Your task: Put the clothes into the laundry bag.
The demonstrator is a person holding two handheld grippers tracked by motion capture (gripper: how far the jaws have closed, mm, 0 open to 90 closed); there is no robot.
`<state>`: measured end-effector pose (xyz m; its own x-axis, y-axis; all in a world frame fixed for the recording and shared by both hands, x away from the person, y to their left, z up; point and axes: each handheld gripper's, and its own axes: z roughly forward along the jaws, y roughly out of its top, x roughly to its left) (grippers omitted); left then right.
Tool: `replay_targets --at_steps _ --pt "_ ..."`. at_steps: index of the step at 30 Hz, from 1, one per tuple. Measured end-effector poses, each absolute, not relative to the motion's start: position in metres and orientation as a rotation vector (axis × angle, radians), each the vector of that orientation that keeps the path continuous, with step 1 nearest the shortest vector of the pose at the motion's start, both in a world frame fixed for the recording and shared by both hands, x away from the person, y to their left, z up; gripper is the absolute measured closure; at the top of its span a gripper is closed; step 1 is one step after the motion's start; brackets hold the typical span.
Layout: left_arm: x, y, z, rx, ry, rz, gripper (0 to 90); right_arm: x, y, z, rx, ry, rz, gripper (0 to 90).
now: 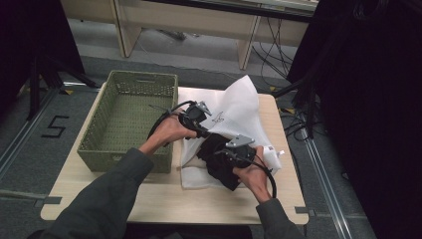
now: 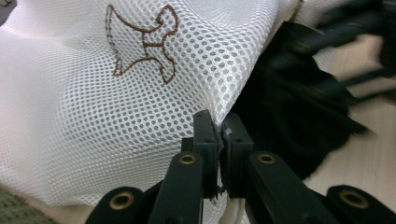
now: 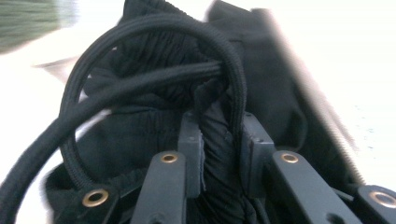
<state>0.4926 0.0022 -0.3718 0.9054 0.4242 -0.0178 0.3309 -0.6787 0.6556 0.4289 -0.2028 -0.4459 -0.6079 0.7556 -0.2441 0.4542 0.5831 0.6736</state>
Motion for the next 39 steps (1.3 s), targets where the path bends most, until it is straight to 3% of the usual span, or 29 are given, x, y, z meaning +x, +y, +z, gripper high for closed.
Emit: replay_targets --at_steps 5,13,18,23,30,33,35,37,39 --pt "0.493 -0.003 -0.375 2.385 0.543 0.171 85.8 0.458 -0.199 -0.463 0.998 2.177 0.789 71.0" --pt "0.495 -0.004 -0.378 2.367 0.558 0.152 85.2 0.430 -0.219 -0.431 1.053 2.229 1.047 43.0" --pt "0.495 -0.007 -0.380 2.361 0.563 0.153 85.1 0.395 -0.244 -0.423 1.085 2.344 1.056 38.9" --pt "0.496 -0.011 -0.382 2.359 0.563 0.141 84.8 0.369 -0.253 -0.445 1.144 2.427 0.984 36.9" --pt "0.495 -0.009 -0.381 2.356 0.568 0.137 84.8 0.358 -0.216 -0.469 0.998 2.524 0.924 32.5" --pt "0.493 -0.011 -0.382 2.343 0.584 0.127 85.1 0.370 -0.203 -0.486 0.958 2.534 0.800 38.3" --pt "0.491 -0.011 -0.382 2.360 0.564 0.121 85.3 0.383 -0.196 -0.495 0.962 2.543 0.790 52.3" --pt "0.489 -0.012 -0.383 2.373 0.556 0.121 85.5 0.397 -0.193 -0.490 0.939 2.535 0.802 73.1" --pt "0.487 -0.011 -0.382 2.374 0.565 0.124 85.4 0.410 -0.191 -0.482 0.879 2.469 0.837 79.4"
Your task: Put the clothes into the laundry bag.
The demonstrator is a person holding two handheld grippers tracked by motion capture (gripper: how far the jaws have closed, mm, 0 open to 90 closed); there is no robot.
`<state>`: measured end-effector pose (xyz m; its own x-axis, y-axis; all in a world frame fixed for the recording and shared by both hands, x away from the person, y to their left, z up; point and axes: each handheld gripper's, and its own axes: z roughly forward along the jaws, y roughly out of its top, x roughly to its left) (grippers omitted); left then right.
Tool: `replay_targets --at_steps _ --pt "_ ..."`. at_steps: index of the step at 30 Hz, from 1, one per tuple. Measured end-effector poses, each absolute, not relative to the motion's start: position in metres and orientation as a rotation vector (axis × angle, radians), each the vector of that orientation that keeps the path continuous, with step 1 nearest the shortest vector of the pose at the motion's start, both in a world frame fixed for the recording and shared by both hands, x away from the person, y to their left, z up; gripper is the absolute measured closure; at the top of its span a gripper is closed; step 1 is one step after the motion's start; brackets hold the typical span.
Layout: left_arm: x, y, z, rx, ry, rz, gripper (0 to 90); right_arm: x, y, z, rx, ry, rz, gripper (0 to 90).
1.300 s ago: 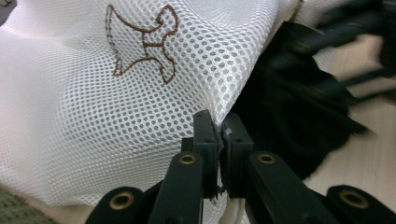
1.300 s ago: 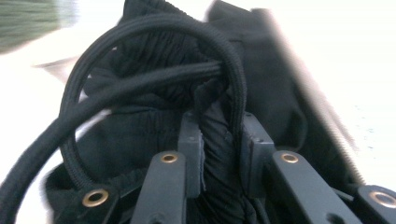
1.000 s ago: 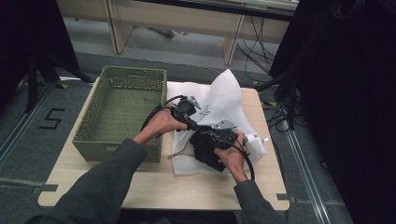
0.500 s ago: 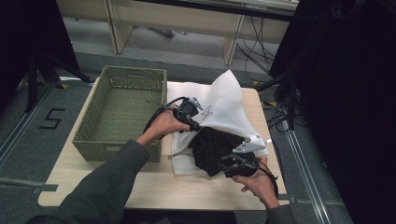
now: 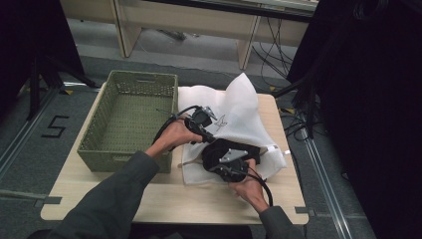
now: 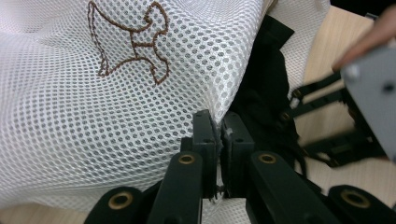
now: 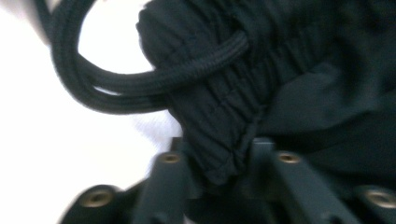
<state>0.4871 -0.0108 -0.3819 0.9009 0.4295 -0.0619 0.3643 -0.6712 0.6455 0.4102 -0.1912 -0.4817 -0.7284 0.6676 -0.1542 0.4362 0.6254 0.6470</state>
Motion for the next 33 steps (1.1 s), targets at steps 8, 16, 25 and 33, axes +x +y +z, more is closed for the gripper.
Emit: replay_targets --at_steps 8,16,25,33 --pt "0.486 -0.008 -0.379 2.362 0.558 0.118 85.1 0.461 -0.198 -0.473 1.048 2.263 0.885 80.6" --pt "0.469 -0.009 -0.388 2.328 0.566 0.184 58.2 0.462 -0.202 -0.473 1.061 2.259 0.899 79.2" --pt "0.401 0.003 -0.408 2.287 0.542 0.297 43.3 0.462 -0.205 -0.473 1.071 2.269 0.922 78.7" --pt "0.402 -0.003 -0.471 2.427 0.522 0.177 42.6 0.461 -0.206 -0.470 1.073 2.284 0.933 78.4"
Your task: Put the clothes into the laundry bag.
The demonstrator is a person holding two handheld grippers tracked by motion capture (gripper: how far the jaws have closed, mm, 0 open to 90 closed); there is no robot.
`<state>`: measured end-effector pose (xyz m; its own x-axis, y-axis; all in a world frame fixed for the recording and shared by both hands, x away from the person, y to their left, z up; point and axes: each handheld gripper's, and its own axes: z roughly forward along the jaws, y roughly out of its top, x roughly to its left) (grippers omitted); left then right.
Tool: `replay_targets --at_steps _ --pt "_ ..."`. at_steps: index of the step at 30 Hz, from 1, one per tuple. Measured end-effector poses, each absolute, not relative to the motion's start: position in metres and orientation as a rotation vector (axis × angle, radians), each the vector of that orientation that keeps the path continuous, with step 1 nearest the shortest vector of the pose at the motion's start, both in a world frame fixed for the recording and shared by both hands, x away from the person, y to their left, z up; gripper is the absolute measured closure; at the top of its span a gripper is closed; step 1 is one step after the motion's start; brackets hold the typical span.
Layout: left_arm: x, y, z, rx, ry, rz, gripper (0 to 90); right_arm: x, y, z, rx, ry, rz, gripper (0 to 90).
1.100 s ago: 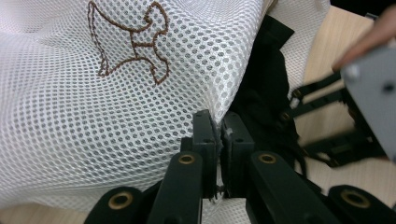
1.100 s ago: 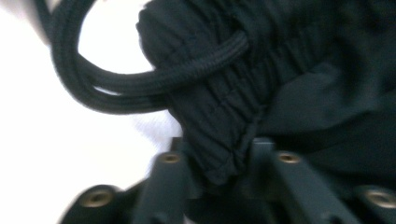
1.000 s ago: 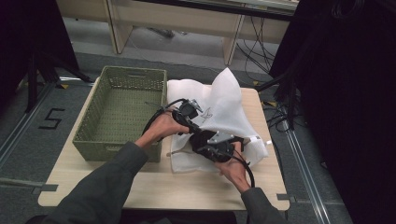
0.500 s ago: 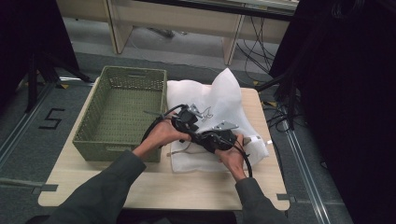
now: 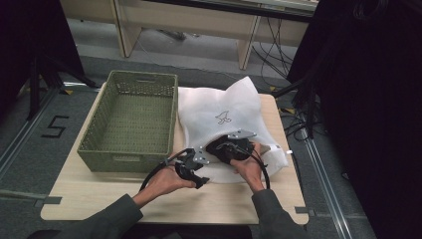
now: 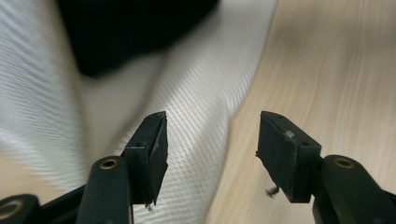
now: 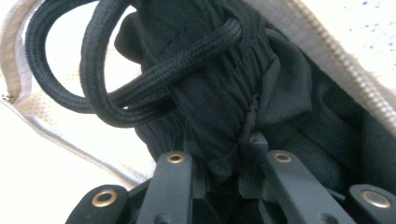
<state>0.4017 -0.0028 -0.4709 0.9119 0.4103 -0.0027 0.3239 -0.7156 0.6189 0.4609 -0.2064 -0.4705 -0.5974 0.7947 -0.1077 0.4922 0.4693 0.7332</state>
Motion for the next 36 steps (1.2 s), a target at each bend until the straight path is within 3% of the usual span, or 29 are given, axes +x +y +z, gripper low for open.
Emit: replay_targets --at_steps 3,9,12,23,32,36 --pt "0.411 -0.009 -0.489 2.455 0.561 0.185 47.4 0.458 -0.205 -0.469 1.114 2.285 0.950 78.6" --pt "0.410 -0.007 -0.498 2.424 0.583 0.111 79.9 0.456 -0.211 -0.465 1.041 2.305 0.955 80.5" --pt "0.401 -0.004 -0.497 2.435 0.570 0.059 84.5 0.452 -0.211 -0.463 1.066 2.289 0.972 80.6" --pt "0.364 0.018 -0.498 2.442 0.529 -0.024 84.7 0.425 -0.200 -0.464 1.007 2.415 0.932 81.2" --pt "0.365 0.018 -0.497 2.452 0.523 -0.029 84.6 0.477 -0.190 -0.470 0.977 2.191 0.799 82.0" --pt "0.364 0.017 -0.497 2.460 0.509 -0.015 84.6 0.485 -0.195 -0.470 1.020 2.208 0.834 77.5"
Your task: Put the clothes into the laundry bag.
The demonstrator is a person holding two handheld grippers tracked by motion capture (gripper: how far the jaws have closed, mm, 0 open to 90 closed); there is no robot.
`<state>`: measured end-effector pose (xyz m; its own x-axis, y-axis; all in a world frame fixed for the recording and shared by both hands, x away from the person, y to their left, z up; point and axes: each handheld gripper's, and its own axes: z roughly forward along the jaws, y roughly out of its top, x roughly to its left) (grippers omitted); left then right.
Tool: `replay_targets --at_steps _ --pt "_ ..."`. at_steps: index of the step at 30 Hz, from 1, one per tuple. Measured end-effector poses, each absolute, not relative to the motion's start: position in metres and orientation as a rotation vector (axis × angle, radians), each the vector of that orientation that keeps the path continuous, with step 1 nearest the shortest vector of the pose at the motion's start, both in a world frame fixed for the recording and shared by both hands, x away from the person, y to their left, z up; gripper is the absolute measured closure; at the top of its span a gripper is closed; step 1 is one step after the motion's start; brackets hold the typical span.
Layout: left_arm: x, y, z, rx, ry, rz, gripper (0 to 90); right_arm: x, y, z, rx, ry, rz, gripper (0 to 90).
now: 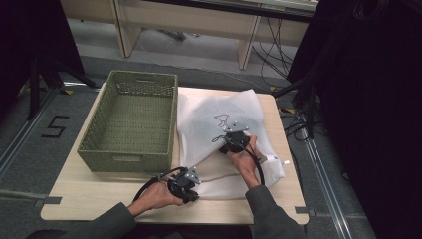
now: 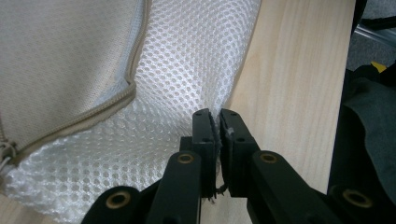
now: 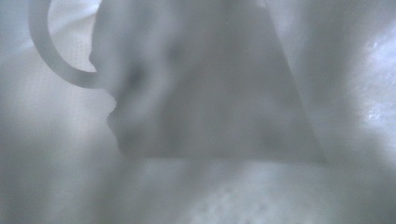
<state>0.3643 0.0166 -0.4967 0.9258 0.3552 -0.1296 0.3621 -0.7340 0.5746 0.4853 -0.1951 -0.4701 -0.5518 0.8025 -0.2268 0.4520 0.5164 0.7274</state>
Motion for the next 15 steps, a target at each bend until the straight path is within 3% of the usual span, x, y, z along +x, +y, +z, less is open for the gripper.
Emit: replay_targets --at_steps 5,11,15 --pt "0.364 0.017 -0.497 2.453 0.530 -0.025 84.0 0.460 -0.203 -0.454 1.063 2.280 0.920 62.1" --pt "0.363 0.016 -0.497 2.457 0.512 -0.020 82.8 0.432 -0.226 -0.445 1.099 2.308 0.901 52.2" --pt "0.364 0.016 -0.497 2.460 0.511 -0.023 82.0 0.427 -0.238 -0.458 1.118 2.360 0.826 47.8"
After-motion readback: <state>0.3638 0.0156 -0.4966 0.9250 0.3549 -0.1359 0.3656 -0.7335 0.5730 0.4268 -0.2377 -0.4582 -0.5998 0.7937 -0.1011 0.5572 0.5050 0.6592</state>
